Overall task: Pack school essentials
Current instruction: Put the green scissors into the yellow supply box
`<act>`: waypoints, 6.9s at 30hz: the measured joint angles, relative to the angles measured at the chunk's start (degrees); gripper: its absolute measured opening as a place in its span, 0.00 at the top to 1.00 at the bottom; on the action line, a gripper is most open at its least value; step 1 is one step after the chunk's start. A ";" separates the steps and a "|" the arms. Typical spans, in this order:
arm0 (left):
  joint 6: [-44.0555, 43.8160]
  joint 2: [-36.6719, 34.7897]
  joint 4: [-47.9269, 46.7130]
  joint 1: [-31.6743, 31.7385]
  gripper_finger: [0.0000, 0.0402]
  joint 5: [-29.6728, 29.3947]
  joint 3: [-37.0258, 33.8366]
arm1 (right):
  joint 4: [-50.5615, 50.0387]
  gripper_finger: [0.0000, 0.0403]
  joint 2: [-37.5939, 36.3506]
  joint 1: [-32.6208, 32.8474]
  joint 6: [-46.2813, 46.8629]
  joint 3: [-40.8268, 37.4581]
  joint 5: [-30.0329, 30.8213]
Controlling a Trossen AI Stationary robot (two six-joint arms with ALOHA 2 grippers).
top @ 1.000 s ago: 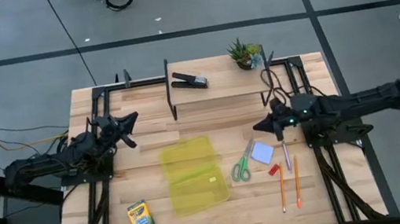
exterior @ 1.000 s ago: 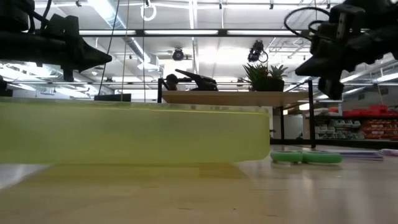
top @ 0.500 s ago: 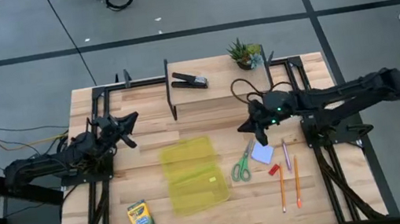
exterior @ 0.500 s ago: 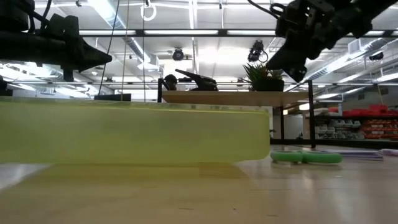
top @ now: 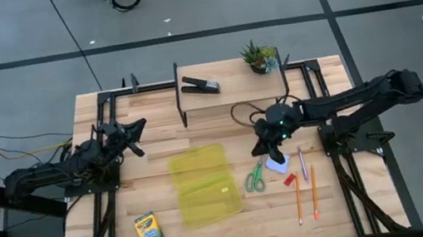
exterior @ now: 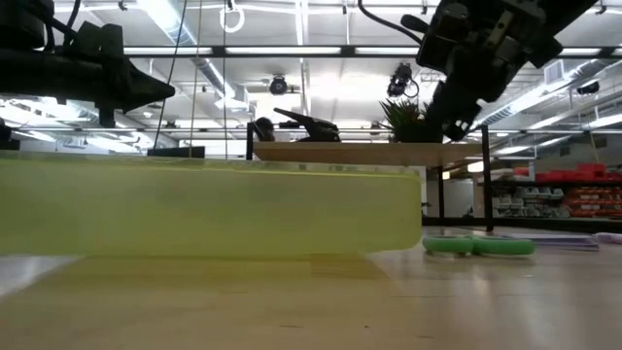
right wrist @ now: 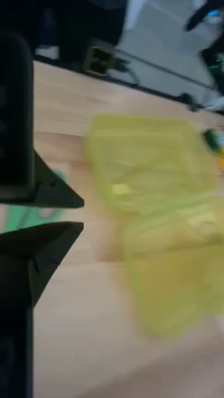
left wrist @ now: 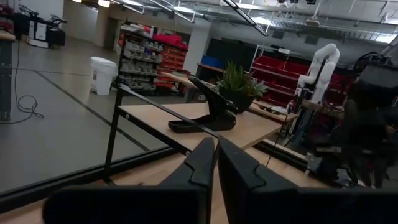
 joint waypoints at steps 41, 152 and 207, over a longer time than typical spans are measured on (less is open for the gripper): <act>0.05 -0.02 0.22 -0.01 0.92 -0.01 0.02 | -21.16 0.44 25.64 9.14 -35.90 19.68 6.88; 0.07 -0.02 0.28 0.00 0.92 0.00 0.02 | -9.96 0.68 31.18 4.27 -67.63 12.92 -1.91; 0.04 0.00 0.63 -0.02 0.92 -0.03 0.01 | 10.65 0.67 23.22 14.74 -23.68 13.95 18.26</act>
